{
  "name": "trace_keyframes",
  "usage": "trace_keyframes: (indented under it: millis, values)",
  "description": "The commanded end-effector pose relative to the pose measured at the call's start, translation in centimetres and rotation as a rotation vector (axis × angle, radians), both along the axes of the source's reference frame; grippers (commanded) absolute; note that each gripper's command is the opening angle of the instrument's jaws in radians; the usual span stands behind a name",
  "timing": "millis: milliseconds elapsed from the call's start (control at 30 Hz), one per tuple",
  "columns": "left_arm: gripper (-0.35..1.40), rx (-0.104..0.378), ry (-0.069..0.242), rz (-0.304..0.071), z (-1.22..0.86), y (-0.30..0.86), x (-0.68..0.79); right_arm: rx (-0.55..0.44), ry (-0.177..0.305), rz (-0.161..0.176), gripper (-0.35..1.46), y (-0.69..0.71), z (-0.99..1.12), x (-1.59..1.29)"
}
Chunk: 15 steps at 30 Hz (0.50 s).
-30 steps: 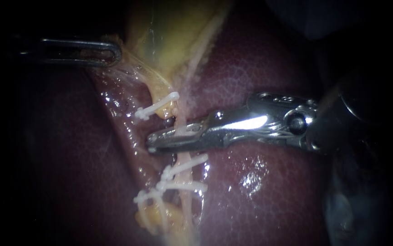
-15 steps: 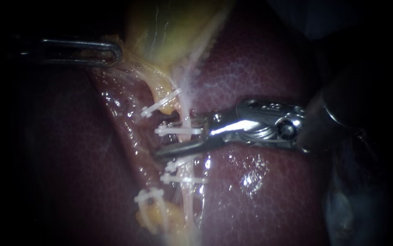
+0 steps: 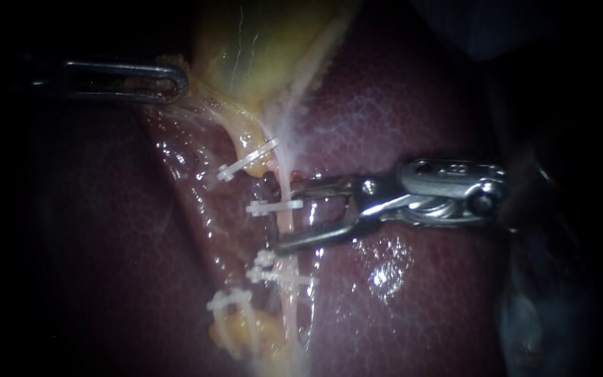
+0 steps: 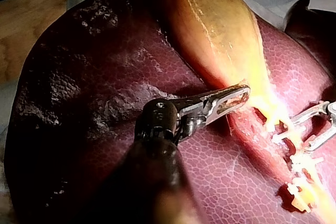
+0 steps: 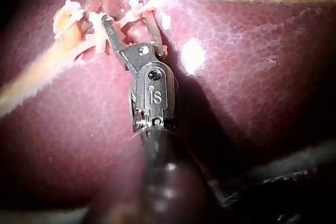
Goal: Going back third clip right tube
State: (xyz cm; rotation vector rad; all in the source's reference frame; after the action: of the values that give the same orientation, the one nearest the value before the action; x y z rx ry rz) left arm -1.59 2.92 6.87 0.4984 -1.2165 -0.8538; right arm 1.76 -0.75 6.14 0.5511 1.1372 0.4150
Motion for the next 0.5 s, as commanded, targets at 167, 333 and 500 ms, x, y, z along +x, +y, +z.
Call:
trace_keyframes:
  millis: [167,333,500]
  values:
    - [-0.35,0.000,-0.001,0.001,-0.01,0.00,0.01,-0.116,0.018,-0.037,0.50,-0.01,-0.24,-0.31]
    - [-0.35,0.000,-0.001,0.001,-0.01,0.00,0.01,-0.189,0.022,-0.053,0.50,0.00,-0.50,-0.61]
    - [-0.35,0.000,-0.001,0.001,-0.01,0.00,0.01,-0.238,0.008,-0.047,0.50,0.04,-0.63,-0.80]
